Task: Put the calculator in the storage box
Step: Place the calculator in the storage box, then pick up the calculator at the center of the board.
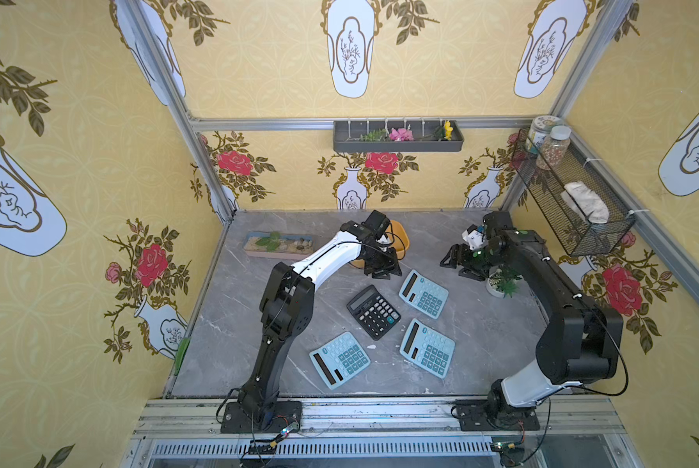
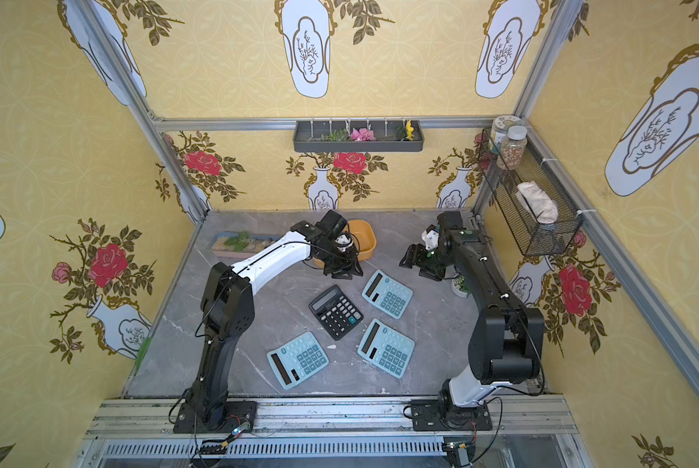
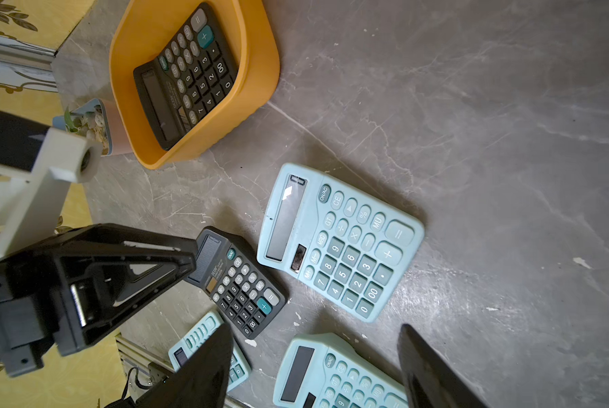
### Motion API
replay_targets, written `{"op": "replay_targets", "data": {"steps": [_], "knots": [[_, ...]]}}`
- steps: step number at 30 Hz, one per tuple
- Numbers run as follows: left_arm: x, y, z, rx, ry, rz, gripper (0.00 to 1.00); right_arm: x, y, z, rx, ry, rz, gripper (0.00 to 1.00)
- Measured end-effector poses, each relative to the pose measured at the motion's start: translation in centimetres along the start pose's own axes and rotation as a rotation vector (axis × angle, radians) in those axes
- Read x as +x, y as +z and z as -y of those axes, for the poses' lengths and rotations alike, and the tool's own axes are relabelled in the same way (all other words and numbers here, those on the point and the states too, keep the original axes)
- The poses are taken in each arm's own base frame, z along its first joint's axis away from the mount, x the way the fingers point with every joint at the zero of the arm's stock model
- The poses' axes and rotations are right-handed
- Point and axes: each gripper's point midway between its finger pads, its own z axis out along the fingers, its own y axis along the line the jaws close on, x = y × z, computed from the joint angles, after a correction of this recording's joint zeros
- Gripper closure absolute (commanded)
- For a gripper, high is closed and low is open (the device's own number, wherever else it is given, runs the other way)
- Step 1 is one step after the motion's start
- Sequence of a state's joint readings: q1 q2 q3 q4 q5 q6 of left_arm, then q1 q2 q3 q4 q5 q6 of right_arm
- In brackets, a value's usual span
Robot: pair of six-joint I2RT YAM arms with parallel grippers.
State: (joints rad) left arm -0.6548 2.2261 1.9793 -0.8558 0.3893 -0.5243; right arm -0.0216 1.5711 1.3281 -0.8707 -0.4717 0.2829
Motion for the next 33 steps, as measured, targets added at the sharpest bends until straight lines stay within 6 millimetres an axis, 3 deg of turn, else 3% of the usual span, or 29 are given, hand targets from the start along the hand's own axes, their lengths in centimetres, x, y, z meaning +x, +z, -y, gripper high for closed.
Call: {"op": "replay_targets", "data": {"steps": [11, 19, 33], "knots": [[-1.0, 3.2, -0.3, 0.012, -0.009, -0.027, 0.57, 0.2, 0.0, 0.3, -0.008, 0.012, -0.001, 0.24], [0.2, 5.2, -0.6, 0.009, -0.014, -0.081, 0.57, 0.5, 0.4, 0.5, -0.008, 0.022, -0.017, 0.24], [0.9, 7.0, -1.2, 0.007, -0.016, -0.109, 0.6, 0.7, 0.9, 0.8, -0.006, 0.032, -0.033, 0.24]]}}
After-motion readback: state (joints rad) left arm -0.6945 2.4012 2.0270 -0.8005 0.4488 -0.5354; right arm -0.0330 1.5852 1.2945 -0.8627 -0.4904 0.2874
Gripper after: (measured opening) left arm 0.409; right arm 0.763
